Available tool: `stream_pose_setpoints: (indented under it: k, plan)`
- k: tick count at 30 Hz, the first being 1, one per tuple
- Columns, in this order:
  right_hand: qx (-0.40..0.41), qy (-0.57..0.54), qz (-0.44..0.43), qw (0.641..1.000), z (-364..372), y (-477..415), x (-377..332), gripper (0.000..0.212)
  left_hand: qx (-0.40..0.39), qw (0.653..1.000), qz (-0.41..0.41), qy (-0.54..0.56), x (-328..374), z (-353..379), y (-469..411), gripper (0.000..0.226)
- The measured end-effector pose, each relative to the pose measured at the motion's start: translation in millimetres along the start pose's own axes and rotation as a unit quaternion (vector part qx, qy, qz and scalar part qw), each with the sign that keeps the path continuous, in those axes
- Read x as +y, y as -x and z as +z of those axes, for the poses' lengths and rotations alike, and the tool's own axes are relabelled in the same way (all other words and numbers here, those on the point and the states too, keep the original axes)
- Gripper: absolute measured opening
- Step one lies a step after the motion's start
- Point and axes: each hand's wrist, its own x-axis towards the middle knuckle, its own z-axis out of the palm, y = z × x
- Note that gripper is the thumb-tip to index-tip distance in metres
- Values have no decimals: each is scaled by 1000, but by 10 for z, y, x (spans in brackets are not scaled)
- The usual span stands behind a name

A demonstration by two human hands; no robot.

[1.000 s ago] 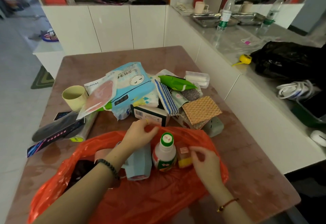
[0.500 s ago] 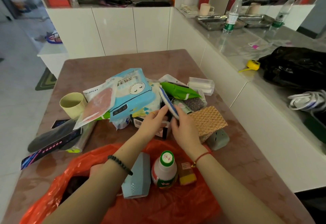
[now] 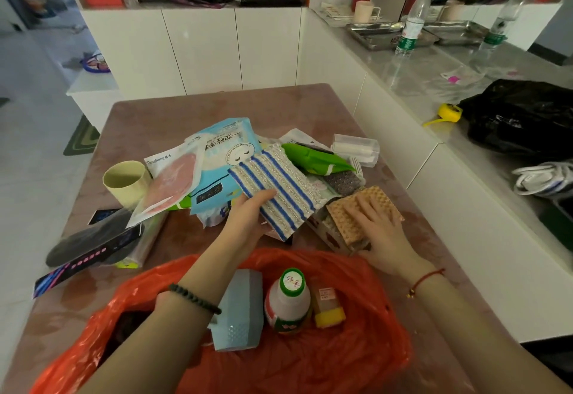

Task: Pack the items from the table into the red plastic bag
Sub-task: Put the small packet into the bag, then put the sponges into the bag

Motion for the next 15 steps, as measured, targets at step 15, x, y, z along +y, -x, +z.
stream_pose_setpoints:
  k: [15]
  plan:
    - [222,-30,-51,973,-69,130,15,40,-29,999,-2,32,36,-211,383,16]
